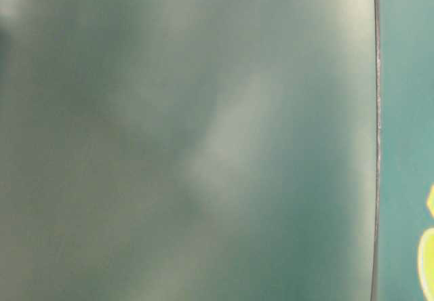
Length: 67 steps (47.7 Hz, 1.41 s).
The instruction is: Move the block toward the cup with right arm.
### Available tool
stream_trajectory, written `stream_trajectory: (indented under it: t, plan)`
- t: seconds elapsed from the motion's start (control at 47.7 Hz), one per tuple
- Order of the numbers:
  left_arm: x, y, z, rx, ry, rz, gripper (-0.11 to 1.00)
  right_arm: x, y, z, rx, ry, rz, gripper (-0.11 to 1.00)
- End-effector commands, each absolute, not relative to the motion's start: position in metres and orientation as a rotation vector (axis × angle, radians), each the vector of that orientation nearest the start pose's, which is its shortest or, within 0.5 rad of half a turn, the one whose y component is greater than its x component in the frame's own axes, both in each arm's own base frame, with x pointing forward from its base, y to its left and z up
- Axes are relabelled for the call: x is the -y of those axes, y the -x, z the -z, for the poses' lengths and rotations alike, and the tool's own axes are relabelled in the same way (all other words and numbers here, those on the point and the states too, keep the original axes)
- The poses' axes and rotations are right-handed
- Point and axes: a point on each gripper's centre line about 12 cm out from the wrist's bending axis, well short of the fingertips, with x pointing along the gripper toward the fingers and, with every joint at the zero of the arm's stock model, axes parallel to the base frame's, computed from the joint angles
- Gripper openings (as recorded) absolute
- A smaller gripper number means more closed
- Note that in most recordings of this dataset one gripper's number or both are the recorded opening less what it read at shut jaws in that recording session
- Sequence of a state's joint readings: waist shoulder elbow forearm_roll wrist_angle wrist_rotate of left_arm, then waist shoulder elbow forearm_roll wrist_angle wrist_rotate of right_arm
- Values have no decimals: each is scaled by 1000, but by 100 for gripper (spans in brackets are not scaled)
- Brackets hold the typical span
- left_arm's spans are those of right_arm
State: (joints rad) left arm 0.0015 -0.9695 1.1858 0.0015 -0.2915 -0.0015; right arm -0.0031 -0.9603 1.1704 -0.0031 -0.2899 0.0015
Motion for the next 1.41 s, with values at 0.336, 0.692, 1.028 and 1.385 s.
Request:
stream_trajectory:
  t: [0.336, 0.692, 1.028, 1.385]
  plan:
    - [0, -201, -299, 78, 6, 0, 0, 4, -227, -297, -163, -11, 19, 0]
    - [0, -201, -299, 80, 6, 0, 0, 7, -260, -313, -221, -9, 28, 0]
    - [0, -201, -299, 78, 6, 0, 0, 8, -293, -316, -252, -2, 27, 0]
    - [0, -201, -299, 74, 6, 0, 0, 9, -321, -311, -293, -4, 28, 3]
